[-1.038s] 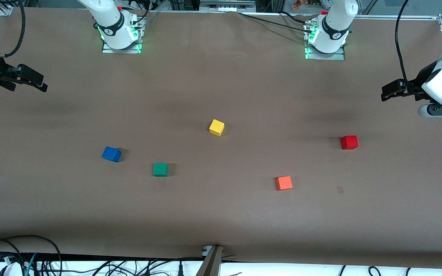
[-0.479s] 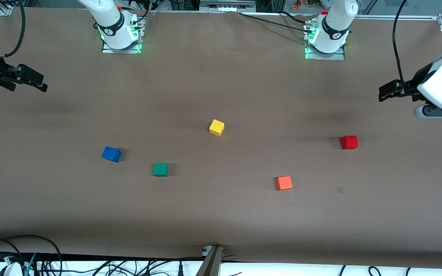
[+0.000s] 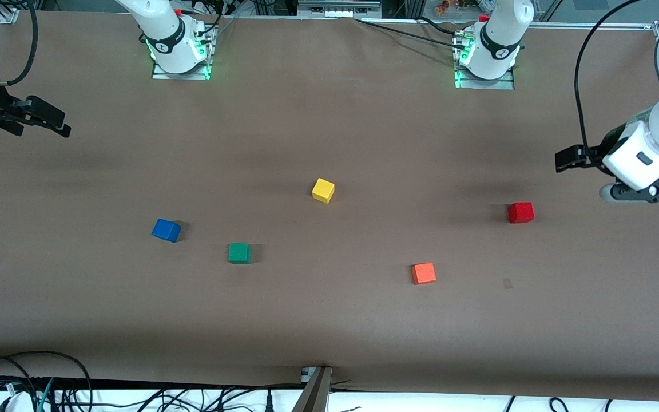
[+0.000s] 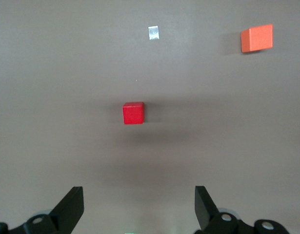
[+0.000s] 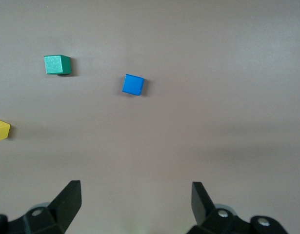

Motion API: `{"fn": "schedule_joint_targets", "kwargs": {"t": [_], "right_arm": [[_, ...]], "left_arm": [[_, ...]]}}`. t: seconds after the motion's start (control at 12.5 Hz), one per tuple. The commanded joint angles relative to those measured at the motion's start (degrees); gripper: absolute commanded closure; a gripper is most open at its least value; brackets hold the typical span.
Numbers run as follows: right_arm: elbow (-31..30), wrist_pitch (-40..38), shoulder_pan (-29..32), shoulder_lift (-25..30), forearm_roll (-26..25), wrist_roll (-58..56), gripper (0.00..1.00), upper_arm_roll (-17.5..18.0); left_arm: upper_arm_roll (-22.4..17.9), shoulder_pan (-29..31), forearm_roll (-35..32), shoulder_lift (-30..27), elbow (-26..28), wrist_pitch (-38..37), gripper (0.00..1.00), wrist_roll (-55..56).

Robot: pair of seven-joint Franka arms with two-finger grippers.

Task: Pass red block to right arm, stack on blue
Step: 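Move the left gripper over the red cube and lower it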

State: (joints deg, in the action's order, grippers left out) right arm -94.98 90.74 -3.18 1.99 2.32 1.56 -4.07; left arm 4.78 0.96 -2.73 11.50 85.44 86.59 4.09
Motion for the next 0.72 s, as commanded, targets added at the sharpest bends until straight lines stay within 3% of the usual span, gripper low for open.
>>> {"fn": "schedule_joint_targets", "kwargs": {"t": [0.0, 0.24, 0.4, 0.64], "right_arm": [[1.2, -0.56, -0.42, -0.5, -0.56, -0.24, 0.0, -0.33], [1.2, -0.56, -0.42, -0.5, -0.56, -0.24, 0.0, -0.33], [1.2, -0.56, -0.42, -0.5, -0.56, -0.24, 0.0, -0.33], [1.2, -0.56, -0.42, -0.5, -0.56, -0.24, 0.0, -0.33]], "left_arm": [[0.06, 0.53, 1.23, 0.19, -0.89, 0.42, 0.0, -0.22], [-0.29, 0.88, 1.06, 3.18, -1.07, 0.95, 0.0, -0.4], [-0.56, 0.36, 1.06, 8.33, -1.33, 0.51, 0.0, -0.31], [-0.56, 0.79, 0.8, 8.36, -0.99, 0.77, 0.0, 0.12]]}}
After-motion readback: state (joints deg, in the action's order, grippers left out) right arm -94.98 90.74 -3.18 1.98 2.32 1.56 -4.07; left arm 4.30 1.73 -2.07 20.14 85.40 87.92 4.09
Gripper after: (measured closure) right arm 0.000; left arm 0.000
